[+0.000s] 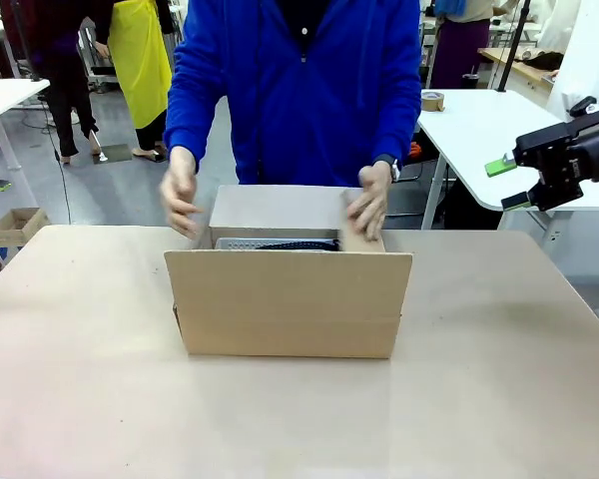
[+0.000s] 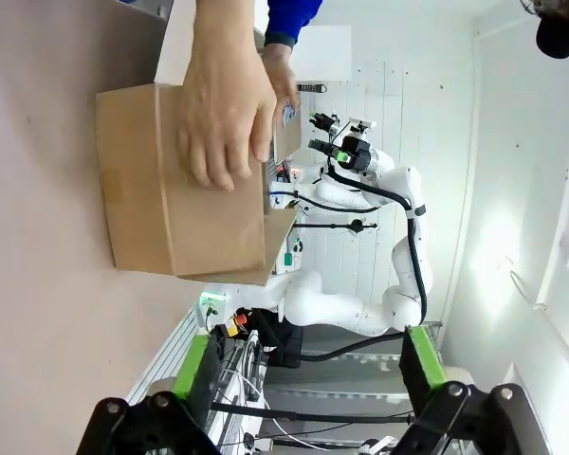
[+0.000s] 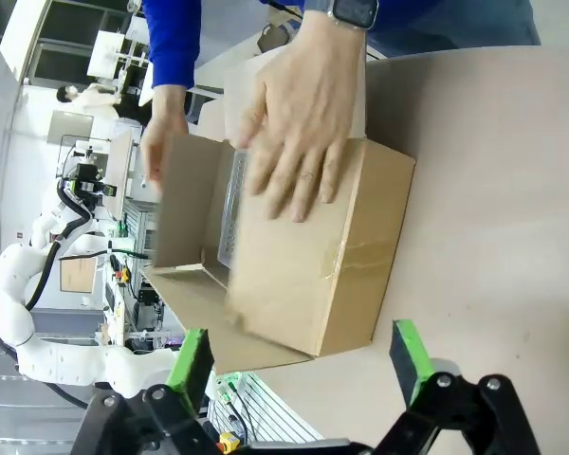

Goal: Pack the gift set into the box.
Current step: Press and hold the closed box until the human finishes sealing it.

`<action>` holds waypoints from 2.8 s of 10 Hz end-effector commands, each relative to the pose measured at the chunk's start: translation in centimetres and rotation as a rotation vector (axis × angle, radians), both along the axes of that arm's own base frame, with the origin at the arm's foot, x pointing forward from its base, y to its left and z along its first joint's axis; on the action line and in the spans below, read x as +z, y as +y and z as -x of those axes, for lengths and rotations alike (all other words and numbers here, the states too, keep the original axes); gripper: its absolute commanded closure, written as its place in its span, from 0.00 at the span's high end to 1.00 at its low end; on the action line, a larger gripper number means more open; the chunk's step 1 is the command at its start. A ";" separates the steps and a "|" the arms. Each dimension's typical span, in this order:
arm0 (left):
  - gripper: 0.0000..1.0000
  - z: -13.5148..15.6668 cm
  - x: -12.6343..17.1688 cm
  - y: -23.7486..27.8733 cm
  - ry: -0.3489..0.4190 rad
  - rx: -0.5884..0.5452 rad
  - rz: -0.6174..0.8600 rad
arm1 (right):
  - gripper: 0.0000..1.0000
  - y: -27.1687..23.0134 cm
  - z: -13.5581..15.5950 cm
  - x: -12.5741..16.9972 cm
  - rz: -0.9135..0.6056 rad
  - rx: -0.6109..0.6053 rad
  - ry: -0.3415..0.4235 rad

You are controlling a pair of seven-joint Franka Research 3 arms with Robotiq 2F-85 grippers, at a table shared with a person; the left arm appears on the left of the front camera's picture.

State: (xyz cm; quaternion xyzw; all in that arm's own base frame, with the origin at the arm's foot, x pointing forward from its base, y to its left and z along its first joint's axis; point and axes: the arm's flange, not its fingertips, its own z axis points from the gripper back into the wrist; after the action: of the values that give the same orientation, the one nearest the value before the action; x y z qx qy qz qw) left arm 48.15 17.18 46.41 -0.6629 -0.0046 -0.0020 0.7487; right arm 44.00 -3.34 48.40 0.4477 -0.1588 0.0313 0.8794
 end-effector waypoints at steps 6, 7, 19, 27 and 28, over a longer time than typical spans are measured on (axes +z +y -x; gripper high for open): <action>1.00 0.5 0.1 -0.2 -0.009 -0.002 0.001 | 1.00 -0.2 0.1 -0.3 0.009 0.015 -0.017; 1.00 0.5 0.1 -0.2 -0.009 -0.002 0.001 | 1.00 -0.2 0.1 -0.3 0.009 0.015 -0.017; 1.00 0.5 0.1 -0.2 -0.009 -0.002 0.001 | 1.00 -0.2 0.1 -0.3 0.009 0.015 -0.017; 1.00 0.5 0.1 -0.2 -0.009 -0.002 0.001 | 1.00 -0.2 0.1 -0.3 0.009 0.015 -0.017; 1.00 0.5 0.1 -0.2 -0.009 -0.002 0.001 | 1.00 -0.2 0.1 -0.3 0.009 0.015 -0.017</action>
State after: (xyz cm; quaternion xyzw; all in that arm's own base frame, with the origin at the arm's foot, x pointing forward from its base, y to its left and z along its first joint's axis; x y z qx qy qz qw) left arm 48.15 17.18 46.41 -0.6629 -0.0046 -0.0020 0.7487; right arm 44.00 -3.35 48.40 0.4476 -0.1590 0.0313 0.8795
